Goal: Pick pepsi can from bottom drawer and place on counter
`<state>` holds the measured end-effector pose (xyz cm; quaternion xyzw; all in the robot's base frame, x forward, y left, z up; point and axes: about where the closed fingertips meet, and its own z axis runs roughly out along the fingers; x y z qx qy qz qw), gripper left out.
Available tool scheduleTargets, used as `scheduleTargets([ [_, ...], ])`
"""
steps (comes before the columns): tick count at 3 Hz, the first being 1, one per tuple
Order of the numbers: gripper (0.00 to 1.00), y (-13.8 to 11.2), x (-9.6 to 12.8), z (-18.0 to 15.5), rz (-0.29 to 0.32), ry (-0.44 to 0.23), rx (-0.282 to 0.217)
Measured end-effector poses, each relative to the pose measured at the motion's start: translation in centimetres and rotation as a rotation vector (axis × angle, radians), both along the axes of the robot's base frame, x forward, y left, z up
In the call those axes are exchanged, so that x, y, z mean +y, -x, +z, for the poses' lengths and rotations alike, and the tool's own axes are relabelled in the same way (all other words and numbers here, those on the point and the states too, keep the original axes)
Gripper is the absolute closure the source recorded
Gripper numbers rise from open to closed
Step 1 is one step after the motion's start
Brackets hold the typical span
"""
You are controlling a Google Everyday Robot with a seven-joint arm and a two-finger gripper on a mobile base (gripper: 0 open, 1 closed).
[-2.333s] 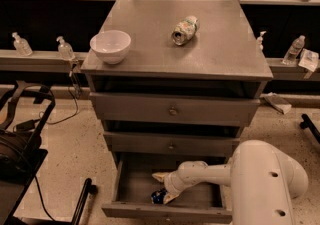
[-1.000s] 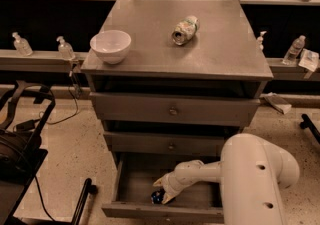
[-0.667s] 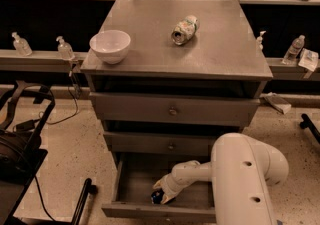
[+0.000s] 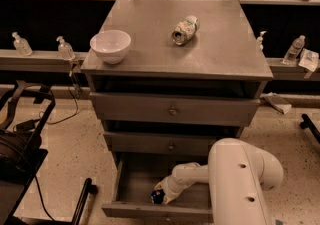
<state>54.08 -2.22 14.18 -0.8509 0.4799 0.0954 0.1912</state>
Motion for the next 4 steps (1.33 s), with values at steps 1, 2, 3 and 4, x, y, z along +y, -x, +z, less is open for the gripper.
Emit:
scheduleTargets([
  [1,0.44,0.5,-0.2,-1.5,0.013,0.039,0.023],
  [2,0.43,0.9,0.1,-2.6,0.030,0.065,0.042],
  [3,0.61,0.9,0.2,-2.7,0.031,0.066,0.043],
  [4,0.91,0.9,0.2,-2.7,0.031,0.066,0.043],
])
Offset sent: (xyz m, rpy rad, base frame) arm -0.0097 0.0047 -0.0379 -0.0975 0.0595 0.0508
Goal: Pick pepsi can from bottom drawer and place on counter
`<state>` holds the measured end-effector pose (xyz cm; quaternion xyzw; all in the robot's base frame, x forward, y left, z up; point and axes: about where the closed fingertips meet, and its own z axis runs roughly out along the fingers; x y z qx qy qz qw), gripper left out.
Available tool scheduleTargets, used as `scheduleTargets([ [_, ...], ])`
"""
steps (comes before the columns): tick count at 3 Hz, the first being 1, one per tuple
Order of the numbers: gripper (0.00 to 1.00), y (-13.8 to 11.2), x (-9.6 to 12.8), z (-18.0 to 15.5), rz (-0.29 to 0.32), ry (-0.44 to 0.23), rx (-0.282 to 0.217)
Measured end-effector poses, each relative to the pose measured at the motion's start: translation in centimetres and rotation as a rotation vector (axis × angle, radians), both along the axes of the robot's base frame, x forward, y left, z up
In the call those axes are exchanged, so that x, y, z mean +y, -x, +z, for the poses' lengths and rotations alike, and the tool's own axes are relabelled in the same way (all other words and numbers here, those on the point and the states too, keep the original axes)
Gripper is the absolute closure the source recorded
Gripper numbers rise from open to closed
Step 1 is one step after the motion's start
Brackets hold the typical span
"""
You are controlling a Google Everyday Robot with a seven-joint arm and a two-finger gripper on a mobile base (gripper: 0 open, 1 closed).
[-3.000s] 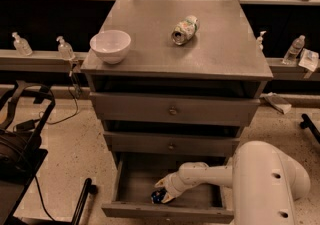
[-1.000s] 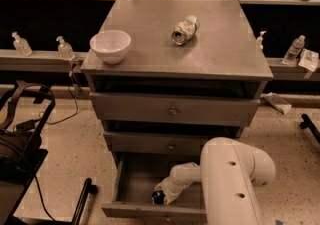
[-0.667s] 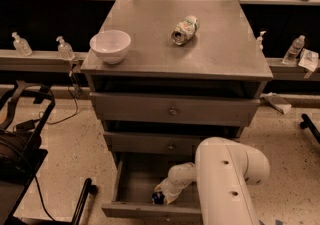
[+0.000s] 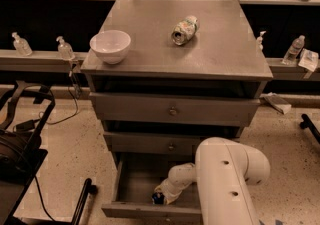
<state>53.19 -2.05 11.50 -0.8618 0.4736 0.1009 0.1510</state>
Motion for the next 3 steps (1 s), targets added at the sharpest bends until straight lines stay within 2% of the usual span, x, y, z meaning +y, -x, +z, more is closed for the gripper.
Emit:
scheduleTargets([
  [1,1.00,0.00,0.00,0.00,0.000,0.000,0.000],
  [3,1.00,0.00,0.00,0.01,0.000,0.000,0.000],
])
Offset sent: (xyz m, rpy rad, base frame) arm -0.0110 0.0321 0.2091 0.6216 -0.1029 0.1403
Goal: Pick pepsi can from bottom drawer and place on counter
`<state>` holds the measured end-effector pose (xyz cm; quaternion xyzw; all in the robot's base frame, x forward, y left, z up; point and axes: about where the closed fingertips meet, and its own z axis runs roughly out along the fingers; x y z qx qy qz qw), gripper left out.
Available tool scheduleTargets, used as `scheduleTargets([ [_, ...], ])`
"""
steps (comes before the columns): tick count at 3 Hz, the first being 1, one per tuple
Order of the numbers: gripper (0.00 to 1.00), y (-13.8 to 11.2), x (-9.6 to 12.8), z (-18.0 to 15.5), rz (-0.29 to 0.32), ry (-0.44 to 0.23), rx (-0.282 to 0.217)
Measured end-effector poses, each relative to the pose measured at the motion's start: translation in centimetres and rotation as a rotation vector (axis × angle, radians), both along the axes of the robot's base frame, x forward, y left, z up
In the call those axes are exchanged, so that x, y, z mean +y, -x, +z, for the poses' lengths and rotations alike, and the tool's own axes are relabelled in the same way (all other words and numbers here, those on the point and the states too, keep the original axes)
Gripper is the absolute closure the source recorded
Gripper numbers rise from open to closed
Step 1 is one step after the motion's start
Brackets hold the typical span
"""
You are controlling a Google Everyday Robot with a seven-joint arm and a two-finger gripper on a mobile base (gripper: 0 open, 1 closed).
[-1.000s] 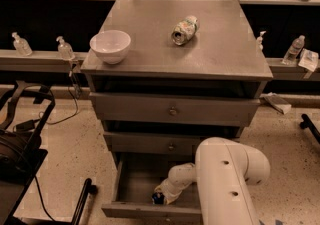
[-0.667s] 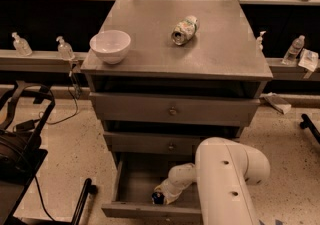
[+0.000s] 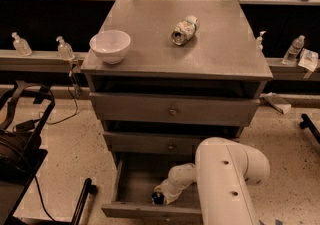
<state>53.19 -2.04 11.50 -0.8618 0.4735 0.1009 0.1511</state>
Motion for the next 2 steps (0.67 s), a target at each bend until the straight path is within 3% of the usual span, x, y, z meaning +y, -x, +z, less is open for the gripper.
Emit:
scheduleTargets([
  [2,1.00,-0.02,0.01,0.08,0.000,0.000,0.000],
])
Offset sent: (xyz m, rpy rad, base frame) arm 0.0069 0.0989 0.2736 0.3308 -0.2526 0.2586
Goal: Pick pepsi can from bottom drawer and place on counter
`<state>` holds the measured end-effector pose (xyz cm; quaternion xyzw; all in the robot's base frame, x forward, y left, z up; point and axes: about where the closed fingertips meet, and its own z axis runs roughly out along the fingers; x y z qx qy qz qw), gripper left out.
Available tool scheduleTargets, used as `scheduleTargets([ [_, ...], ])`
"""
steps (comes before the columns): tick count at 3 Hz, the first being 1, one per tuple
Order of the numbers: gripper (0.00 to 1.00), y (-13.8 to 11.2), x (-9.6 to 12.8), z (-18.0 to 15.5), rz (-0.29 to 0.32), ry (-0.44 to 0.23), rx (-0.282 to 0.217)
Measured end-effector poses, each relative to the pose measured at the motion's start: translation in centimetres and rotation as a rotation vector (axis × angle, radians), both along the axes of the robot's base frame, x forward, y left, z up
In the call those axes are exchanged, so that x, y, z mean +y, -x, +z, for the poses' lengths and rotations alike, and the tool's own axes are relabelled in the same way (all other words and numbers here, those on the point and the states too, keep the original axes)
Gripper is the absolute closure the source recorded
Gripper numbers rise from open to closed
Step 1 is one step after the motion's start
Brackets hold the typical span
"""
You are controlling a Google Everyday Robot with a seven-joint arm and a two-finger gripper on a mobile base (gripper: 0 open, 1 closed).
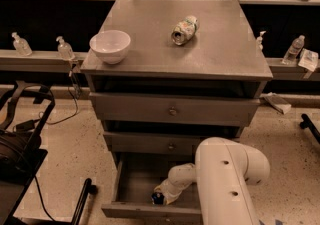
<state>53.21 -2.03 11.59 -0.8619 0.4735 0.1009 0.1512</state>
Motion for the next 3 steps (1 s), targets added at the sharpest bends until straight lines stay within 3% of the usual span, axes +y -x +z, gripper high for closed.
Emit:
scheduleTargets([
  [3,1.00,0.02,0.01,0.00,0.000,0.000,0.000],
])
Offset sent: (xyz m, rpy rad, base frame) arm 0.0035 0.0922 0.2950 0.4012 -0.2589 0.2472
